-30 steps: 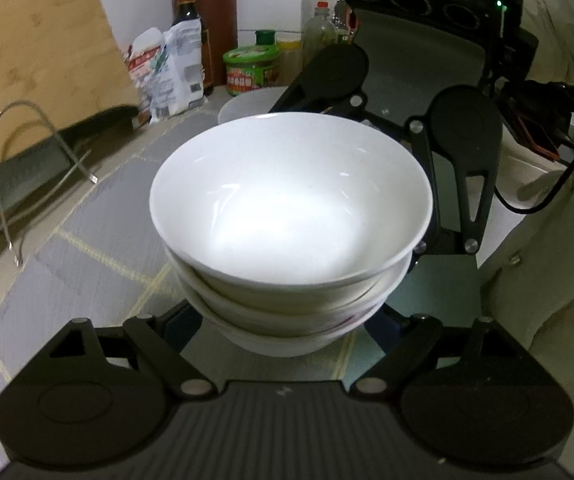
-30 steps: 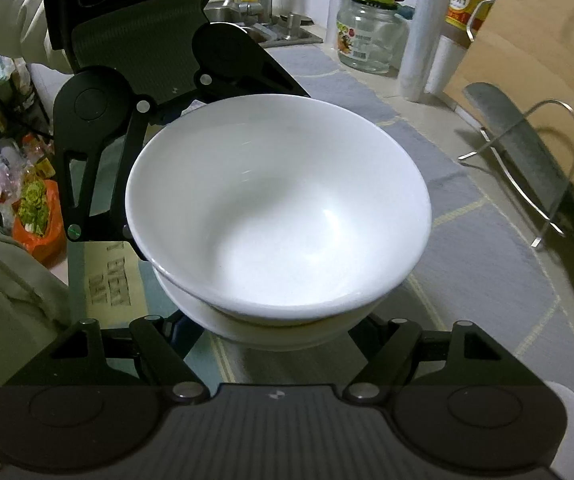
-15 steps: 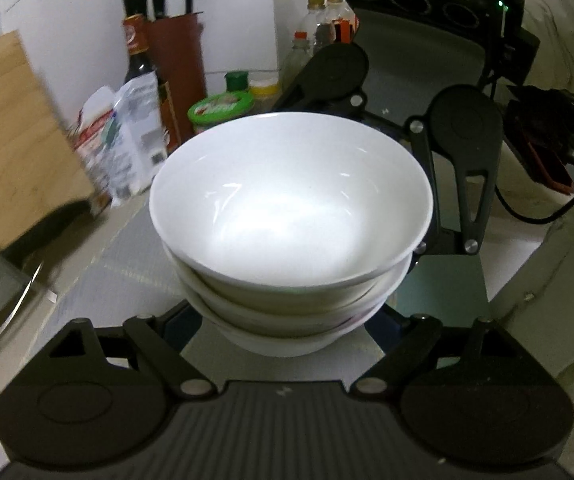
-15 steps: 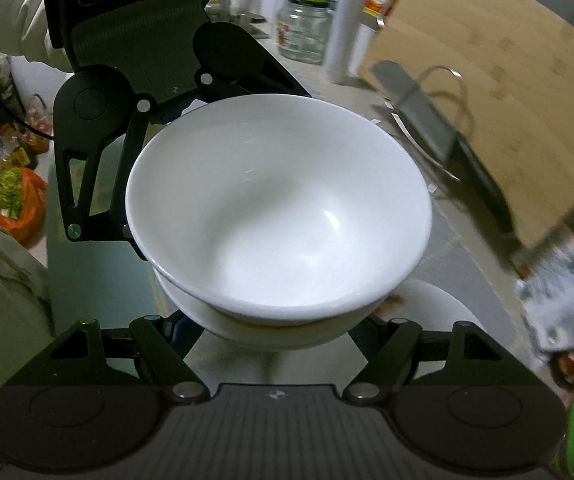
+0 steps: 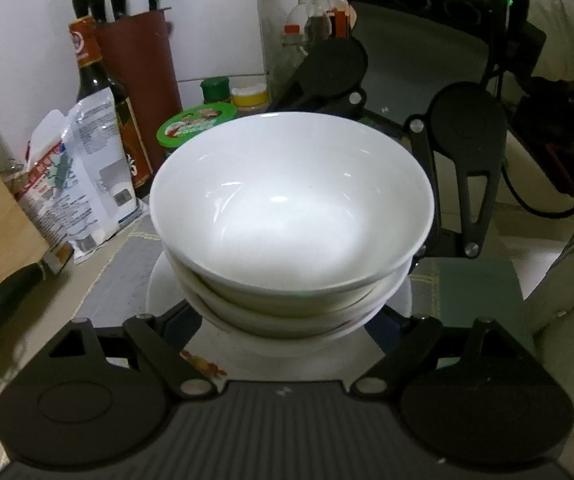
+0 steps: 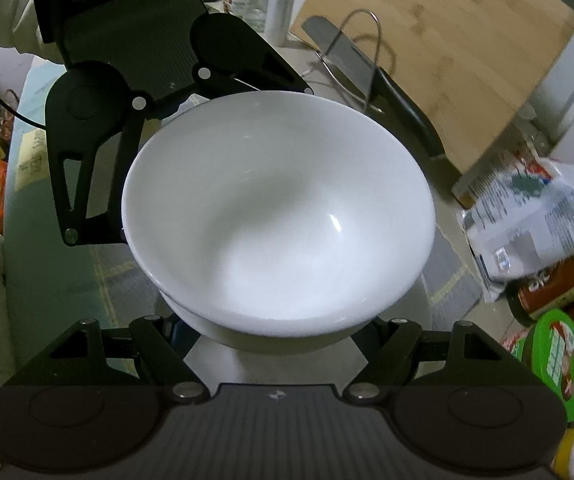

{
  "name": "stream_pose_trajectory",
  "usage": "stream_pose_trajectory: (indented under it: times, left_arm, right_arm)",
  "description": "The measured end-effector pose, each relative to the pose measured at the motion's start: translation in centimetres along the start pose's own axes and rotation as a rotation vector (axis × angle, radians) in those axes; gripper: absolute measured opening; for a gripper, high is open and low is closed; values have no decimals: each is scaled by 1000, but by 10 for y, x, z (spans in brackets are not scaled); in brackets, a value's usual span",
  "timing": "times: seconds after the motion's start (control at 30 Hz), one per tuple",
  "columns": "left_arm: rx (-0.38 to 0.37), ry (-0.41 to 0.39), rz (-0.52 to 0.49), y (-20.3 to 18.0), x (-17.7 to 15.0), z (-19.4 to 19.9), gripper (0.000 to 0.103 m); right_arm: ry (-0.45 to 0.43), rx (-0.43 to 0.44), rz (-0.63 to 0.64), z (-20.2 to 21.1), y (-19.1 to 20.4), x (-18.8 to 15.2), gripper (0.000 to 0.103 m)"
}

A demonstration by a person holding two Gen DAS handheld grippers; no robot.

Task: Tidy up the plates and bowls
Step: 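Lift the bowl stack with both tools and carry it over the floral plates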

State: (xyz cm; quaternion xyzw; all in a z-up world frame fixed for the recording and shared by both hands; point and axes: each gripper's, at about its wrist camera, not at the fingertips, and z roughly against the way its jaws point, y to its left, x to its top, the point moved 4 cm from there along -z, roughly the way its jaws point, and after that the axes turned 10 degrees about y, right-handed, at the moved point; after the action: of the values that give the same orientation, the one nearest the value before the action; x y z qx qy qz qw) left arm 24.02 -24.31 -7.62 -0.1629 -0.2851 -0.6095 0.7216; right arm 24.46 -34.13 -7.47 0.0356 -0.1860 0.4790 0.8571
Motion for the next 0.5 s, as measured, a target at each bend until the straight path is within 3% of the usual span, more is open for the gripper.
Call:
stream_pose_trajectory:
  times: [0.5]
  left_arm:
    - [-33, 43, 9, 10, 3, -20, 87]
  right_arm:
    - [27, 13, -8, -16, -13, -5, 81]
